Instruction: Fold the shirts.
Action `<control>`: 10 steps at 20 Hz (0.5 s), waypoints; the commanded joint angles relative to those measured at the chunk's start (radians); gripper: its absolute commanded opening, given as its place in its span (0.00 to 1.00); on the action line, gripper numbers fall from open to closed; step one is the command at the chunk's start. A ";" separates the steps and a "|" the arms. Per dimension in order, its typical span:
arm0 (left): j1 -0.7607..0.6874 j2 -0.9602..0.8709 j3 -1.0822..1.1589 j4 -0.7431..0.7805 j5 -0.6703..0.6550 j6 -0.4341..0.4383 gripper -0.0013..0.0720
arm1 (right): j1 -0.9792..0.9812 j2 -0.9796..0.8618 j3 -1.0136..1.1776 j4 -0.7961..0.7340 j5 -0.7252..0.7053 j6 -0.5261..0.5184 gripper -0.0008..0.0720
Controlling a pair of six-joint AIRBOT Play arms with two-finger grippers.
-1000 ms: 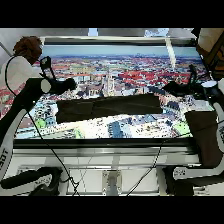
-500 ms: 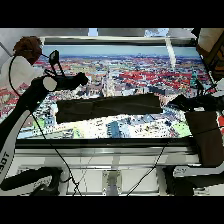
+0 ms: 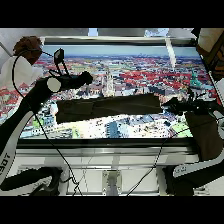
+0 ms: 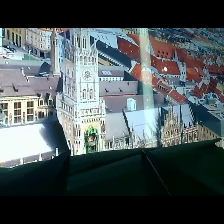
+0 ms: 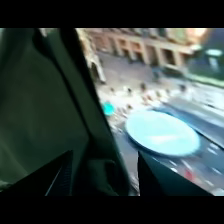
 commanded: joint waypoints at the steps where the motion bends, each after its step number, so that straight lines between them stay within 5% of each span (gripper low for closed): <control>1: -0.002 0.000 0.001 -0.002 0.004 0.001 0.68 | 0.051 -0.053 0.000 0.095 -0.050 -0.027 0.66; 4: -0.002 0.000 0.001 -0.002 0.002 0.002 0.68 | 0.107 -0.056 0.001 0.233 -0.065 -0.082 0.66; 10: -0.002 0.000 0.001 -0.002 -0.004 0.002 0.67 | 0.180 -0.056 0.001 0.239 -0.046 -0.076 0.62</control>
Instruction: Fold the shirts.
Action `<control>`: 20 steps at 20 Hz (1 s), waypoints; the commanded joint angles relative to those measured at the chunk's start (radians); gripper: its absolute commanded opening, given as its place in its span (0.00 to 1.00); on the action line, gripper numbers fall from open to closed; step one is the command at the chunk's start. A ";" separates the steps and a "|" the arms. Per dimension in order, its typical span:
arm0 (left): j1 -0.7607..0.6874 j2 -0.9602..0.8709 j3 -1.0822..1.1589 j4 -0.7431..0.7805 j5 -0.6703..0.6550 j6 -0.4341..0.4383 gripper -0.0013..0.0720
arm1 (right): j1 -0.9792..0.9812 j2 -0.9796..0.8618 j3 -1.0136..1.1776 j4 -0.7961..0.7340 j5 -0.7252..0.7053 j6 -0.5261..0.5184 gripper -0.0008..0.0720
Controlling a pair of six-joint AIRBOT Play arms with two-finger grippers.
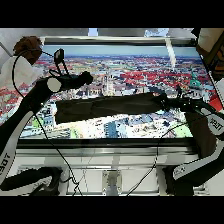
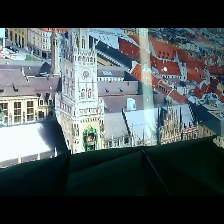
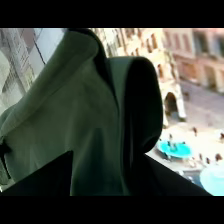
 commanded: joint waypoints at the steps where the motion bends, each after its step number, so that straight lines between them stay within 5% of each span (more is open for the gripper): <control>1: -0.001 0.000 0.001 0.000 -0.008 0.001 0.66 | 0.038 -0.002 0.001 0.051 0.032 -0.006 0.49; 3: -0.001 0.000 0.001 0.007 -0.039 0.002 0.62 | 0.035 -0.001 0.002 0.109 0.073 -0.016 0.08; 5: -0.001 -0.003 0.001 0.010 -0.078 0.010 0.52 | 0.021 -0.001 0.012 0.179 0.134 -0.045 0.05; 8: -0.008 -0.024 0.001 0.009 -0.122 0.039 0.03 | -0.001 0.017 0.072 0.179 0.213 -0.031 0.05; 12: -0.078 -0.106 0.001 0.000 -0.119 0.039 0.03 | -0.040 0.102 0.109 0.122 0.228 0.031 0.05; 20: -0.278 -0.392 0.167 -0.153 -0.098 0.111 0.03 | -0.141 0.235 0.110 -0.248 0.311 0.130 0.05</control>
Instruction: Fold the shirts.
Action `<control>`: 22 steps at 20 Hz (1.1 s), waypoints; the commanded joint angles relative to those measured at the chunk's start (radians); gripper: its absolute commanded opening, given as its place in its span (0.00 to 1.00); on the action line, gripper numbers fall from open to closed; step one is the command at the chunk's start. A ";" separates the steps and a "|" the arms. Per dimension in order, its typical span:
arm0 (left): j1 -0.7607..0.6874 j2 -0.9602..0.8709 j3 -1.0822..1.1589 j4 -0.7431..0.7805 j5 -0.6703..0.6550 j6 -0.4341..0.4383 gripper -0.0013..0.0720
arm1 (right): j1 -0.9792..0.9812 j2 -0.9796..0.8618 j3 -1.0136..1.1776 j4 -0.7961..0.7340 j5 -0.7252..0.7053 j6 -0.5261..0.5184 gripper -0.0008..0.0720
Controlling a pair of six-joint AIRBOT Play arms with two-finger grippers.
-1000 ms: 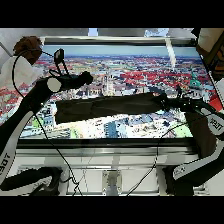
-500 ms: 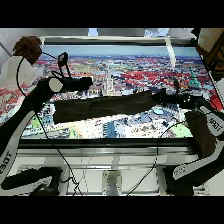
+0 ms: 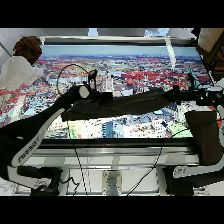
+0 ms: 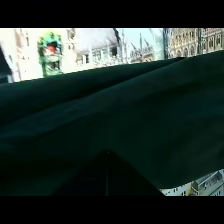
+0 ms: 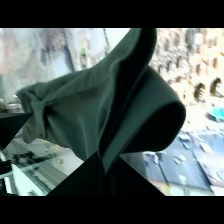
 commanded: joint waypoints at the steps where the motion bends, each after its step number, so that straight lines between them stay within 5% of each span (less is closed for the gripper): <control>1: -0.090 -0.137 0.132 -0.055 -0.016 0.038 0.03 | -0.051 0.053 0.002 -0.131 0.055 0.028 0.05; 12: -0.124 -0.303 0.303 0.034 -0.215 -0.008 0.03 | -0.168 0.200 0.002 -0.148 0.080 0.027 0.05; 22: -0.238 -0.395 0.306 -0.063 -0.134 0.035 0.03 | -0.160 0.331 0.003 0.025 0.095 0.023 0.05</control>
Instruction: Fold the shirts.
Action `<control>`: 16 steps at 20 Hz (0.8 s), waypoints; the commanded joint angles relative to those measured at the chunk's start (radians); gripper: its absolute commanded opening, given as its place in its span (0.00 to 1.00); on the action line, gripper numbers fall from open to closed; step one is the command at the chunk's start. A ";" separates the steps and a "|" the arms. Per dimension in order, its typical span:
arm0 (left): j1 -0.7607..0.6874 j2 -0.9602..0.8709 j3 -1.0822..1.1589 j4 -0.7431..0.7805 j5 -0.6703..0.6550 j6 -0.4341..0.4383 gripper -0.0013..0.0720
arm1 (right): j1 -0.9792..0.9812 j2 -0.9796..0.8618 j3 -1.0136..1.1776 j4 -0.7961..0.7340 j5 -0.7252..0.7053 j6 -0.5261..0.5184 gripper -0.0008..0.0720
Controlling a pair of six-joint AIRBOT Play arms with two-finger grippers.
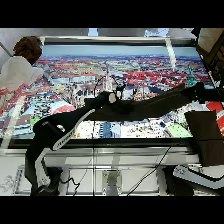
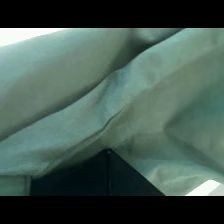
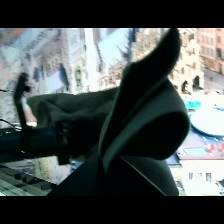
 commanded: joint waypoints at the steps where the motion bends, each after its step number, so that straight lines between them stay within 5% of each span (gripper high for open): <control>1: -0.040 -0.025 0.015 -0.022 0.003 0.056 0.03 | 0.016 0.043 0.000 0.063 0.002 -0.001 0.04; 6: 0.032 0.060 0.200 0.187 -0.113 0.058 0.03 | 0.193 0.044 0.000 0.047 -0.050 0.003 0.05; 11: 0.168 0.249 0.335 0.792 -0.317 -0.074 0.03 | 0.494 0.043 0.000 0.048 -0.228 0.026 0.04; 16: 0.318 0.424 0.339 0.861 -0.395 -0.073 0.03 | 0.870 -0.014 0.000 0.087 -0.519 0.026 0.04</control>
